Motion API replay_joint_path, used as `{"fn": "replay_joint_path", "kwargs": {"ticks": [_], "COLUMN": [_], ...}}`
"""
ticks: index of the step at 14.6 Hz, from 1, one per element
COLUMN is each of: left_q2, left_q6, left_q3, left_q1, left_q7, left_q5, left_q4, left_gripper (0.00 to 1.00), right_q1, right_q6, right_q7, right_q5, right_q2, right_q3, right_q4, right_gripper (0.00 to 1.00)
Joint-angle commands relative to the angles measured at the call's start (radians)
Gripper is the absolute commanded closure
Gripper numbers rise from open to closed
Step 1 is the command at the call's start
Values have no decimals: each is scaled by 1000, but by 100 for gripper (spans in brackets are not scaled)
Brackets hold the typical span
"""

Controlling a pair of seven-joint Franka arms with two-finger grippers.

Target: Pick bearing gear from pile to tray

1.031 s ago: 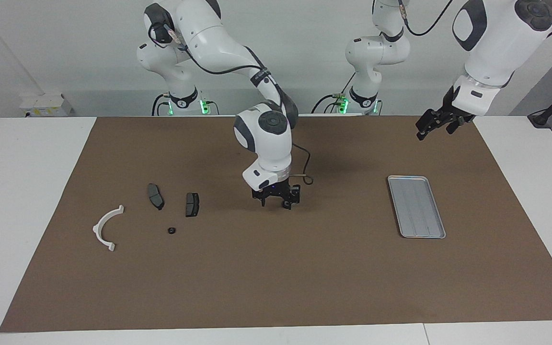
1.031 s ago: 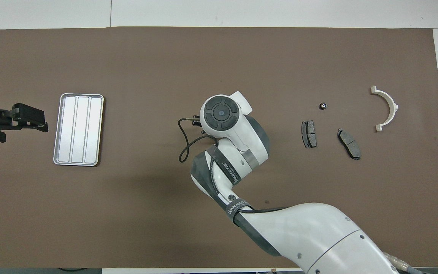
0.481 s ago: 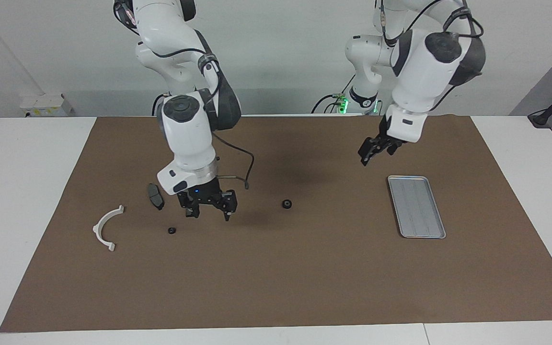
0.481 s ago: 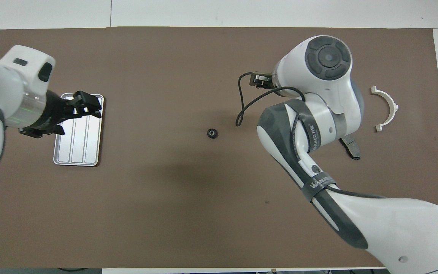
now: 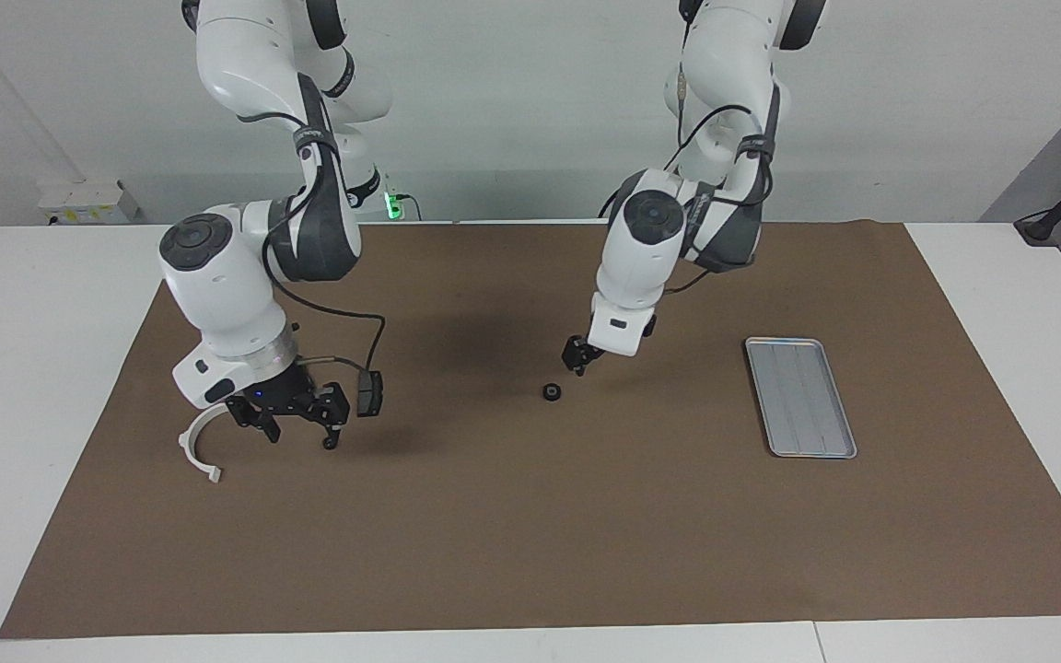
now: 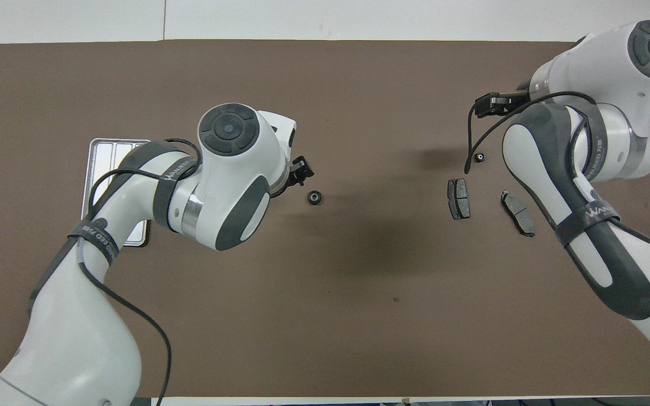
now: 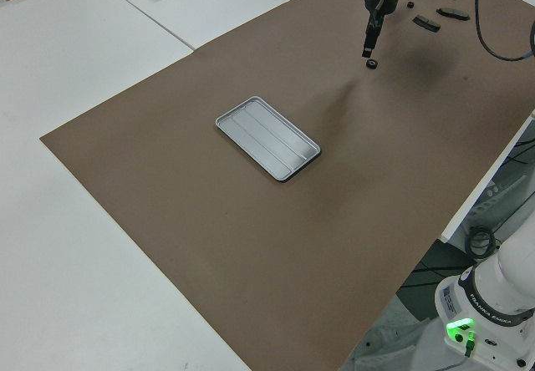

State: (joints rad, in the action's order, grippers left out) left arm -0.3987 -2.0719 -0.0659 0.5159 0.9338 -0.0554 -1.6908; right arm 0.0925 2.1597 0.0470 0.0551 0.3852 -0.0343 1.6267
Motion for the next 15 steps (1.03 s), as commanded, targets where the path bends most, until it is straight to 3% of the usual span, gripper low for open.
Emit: {"fn": "replay_joint_path", "kwargs": {"ticks": [1,7,15], "left_q2": [-63,-144,-154], "left_q6": [-66,-60,-80], "left_q3": [20,24,29], "left_q1": [6,82,98], "left_q7": [28,118,134], "left_q5": [19,23,54], "left_q4": [54,111,89], "left_gripper": [5,5,6], "right_q1": [1,-8,-34], "right_q6": [-1,58,120], "right_q7": [-52,-56,-94], "right_q5": [17,17,15], "right_q2": [-40,-25,20], "right_q3": [20,19,17], "right_q4": [88,145,163], "right_gripper": [8,8,8]}}
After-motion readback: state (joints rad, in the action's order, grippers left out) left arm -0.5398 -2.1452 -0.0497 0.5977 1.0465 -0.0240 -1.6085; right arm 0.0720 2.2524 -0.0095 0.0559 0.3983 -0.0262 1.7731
